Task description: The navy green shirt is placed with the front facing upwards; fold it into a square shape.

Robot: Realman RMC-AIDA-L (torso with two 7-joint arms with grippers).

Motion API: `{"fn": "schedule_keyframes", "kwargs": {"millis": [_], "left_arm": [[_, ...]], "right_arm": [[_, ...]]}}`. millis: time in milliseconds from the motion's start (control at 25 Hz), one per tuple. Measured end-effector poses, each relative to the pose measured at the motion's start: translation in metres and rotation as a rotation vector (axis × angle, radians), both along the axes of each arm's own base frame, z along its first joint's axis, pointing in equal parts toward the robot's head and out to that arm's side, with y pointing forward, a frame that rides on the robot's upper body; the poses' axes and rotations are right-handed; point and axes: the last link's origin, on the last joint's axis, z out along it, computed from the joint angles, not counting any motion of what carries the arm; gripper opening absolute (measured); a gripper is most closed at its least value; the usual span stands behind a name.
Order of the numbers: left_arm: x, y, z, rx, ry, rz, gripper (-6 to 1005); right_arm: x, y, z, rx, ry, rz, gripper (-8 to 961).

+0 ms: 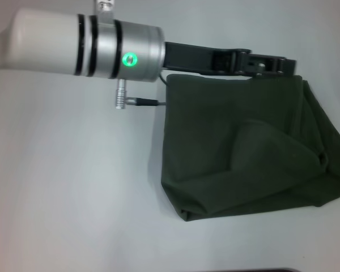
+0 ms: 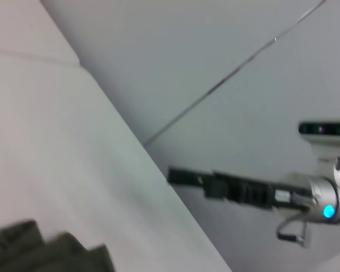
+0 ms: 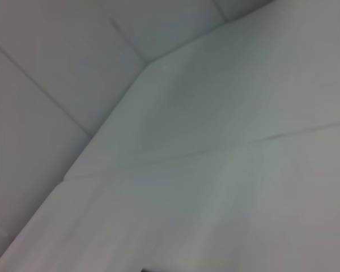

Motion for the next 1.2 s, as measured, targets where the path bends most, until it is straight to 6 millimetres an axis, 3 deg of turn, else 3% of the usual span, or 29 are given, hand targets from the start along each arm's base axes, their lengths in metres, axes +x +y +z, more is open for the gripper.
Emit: {"fn": "schedule_keyframes", "kwargs": {"millis": [520,960,1200], "left_arm": [[-0.058,0.012,0.04,0.272,-0.051,-0.009,889],[-0.077,0.014,0.051,0.389,-0.033,-0.066,880],[-0.082,0.017,0.054,0.417,-0.033,-0.057,877]], "right_arm": [[0.007,-0.022,-0.006,-0.166,0.065,-0.13,922],[0.006,-0.02,-0.049,-0.269,0.116,-0.226,922],[0.014,-0.026,-0.053,-0.276,0.114,-0.27,922]]}}
